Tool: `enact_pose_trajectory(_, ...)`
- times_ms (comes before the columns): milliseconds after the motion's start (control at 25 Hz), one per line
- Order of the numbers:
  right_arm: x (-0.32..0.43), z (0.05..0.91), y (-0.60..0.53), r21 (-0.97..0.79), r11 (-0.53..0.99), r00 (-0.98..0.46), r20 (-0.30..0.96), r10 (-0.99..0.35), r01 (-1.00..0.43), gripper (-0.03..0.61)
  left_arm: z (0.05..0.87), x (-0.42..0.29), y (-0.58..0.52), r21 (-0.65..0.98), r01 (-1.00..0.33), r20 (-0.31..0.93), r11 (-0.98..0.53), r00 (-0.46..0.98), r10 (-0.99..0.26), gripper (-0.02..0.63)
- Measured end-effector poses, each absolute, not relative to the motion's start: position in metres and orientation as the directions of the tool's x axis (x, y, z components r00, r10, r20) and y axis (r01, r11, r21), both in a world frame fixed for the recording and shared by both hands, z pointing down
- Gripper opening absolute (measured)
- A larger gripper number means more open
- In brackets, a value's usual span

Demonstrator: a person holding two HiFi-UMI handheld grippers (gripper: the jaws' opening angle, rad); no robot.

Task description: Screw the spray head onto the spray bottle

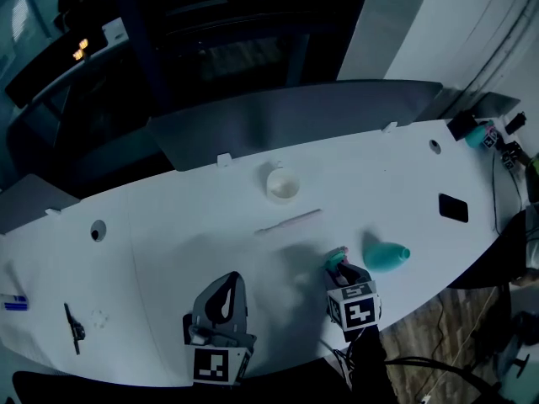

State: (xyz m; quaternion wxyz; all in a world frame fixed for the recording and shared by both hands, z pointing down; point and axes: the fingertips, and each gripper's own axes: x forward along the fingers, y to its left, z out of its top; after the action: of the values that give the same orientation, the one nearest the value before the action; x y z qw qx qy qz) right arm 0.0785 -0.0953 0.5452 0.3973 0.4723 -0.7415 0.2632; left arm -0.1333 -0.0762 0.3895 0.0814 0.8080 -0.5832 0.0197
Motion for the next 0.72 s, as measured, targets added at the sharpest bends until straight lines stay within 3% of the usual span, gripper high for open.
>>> enact_pose_trajectory(720, 0.098, 0.569, -0.039, -0.111, 0.512, -0.262, 0.937, -0.233, -0.852, 0.135, 0.389, -0.104, -0.074, 0.130, -0.931, 0.134, -0.340, 0.356, -0.925, 0.003)
